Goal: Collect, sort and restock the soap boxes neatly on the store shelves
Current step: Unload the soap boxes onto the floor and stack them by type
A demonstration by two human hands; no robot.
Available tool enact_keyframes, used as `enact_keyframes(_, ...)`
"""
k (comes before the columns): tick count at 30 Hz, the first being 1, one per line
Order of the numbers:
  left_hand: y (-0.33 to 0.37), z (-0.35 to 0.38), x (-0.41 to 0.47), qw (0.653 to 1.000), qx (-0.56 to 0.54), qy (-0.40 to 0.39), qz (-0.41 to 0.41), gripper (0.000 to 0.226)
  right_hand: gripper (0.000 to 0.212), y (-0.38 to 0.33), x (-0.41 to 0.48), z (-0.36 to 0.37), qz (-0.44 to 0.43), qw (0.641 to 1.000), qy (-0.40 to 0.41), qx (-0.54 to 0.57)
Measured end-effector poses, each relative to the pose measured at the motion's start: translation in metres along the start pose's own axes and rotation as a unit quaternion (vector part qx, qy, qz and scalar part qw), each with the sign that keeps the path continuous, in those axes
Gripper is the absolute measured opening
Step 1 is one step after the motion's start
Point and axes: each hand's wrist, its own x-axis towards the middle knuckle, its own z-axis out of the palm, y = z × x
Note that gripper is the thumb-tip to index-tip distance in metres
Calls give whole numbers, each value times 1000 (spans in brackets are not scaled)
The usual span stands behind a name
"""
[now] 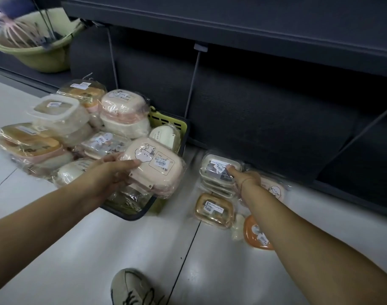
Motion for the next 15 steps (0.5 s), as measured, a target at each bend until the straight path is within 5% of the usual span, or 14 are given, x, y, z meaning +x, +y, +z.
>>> enact_keyframes(8,-1,10,1,1000,-20,0,-5,39,65,11,13,6,16,998,15,-50)
enact_keyframes(15,0,19,-11,1000,-18,-20,-3,67,71,7,-14,-1,-46,985,115,-118)
